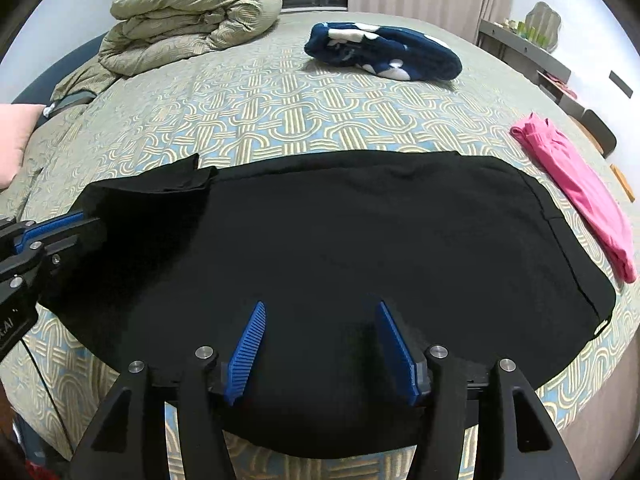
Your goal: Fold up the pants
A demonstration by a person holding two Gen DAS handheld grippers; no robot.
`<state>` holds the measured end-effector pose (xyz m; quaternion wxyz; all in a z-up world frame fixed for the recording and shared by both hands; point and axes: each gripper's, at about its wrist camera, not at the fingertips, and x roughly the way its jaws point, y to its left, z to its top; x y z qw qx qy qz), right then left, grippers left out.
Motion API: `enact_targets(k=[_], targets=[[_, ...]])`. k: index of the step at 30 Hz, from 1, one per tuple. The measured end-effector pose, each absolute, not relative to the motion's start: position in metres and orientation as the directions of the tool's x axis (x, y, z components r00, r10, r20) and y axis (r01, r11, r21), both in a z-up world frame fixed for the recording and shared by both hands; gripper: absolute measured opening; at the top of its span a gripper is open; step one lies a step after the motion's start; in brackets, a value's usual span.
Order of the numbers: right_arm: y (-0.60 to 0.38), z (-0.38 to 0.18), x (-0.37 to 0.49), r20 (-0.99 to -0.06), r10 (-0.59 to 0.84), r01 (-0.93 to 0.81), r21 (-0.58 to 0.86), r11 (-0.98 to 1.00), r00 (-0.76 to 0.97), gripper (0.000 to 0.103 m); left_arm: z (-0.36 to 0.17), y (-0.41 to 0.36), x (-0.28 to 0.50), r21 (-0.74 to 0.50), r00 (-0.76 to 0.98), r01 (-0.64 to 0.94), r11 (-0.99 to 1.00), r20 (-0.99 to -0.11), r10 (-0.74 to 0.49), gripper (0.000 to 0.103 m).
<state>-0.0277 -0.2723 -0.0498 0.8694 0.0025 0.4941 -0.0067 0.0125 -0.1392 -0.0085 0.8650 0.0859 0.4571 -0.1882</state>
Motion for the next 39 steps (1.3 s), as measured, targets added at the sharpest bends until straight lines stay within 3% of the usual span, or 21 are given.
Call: enact_targets(k=[4,9,12,18,22,23,29,32,37,38,39], targets=[[-0.281,-0.053,-0.03,-0.865,0.007,0.019,0.019,1.0,0.502,0.06,-0.013,-0.148,0.012,-0.03,0.496,0.413,0.91,-0.831,-0.252,0.011],[-0.314,-0.061,-0.027,-0.859,0.246,0.049,0.299,0.953,0.448,0.06,-0.018,-0.153,0.011,-0.068,0.462,0.428,0.901,-0.841,-0.283,0.011],[-0.337,-0.065,-0.019,-0.806,0.418,0.11,0.502,0.858,0.42,0.06,-0.02,-0.157,0.011,-0.084,0.448,0.441,0.894,-0.843,-0.3,0.009],[-0.323,-0.063,0.012,-0.751,0.557,0.071,0.616,0.785,0.356,0.06,-0.017,-0.138,0.006,-0.114,0.422,0.439,0.891,-0.849,-0.317,0.01],[-0.301,-0.076,0.027,-0.714,0.65,0.066,0.685,0.726,0.258,0.06,-0.017,-0.101,0.0,-0.037,0.477,0.382,0.924,-0.848,-0.231,0.039],[-0.296,-0.08,0.03,-0.71,0.663,0.066,0.693,0.718,0.238,0.06,-0.02,-0.088,-0.001,-0.01,0.488,0.36,0.933,-0.85,-0.198,0.042],[-0.27,-0.102,0.046,-0.74,0.654,0.066,0.668,0.741,0.156,0.059,-0.052,-0.02,-0.008,0.123,0.465,0.224,0.967,-0.885,0.005,0.044],[-0.257,-0.107,0.055,-0.732,0.671,0.041,0.679,0.733,0.12,0.062,-0.059,0.01,-0.02,0.087,0.449,0.169,0.982,-0.893,0.002,0.057],[-0.233,-0.111,0.069,-0.709,0.699,0.022,0.703,0.711,0.091,0.07,-0.067,0.027,-0.031,0.07,0.445,0.162,0.984,-0.896,-0.01,0.06],[-0.228,-0.11,0.071,-0.702,0.707,0.012,0.71,0.704,0.087,0.07,-0.071,0.028,-0.03,0.064,0.439,0.163,0.985,-0.898,-0.015,0.06],[-0.222,-0.109,0.072,-0.697,0.713,0.001,0.715,0.699,0.082,0.062,-0.076,0.028,-0.029,0.058,0.432,0.163,0.985,-0.902,-0.018,0.06]])
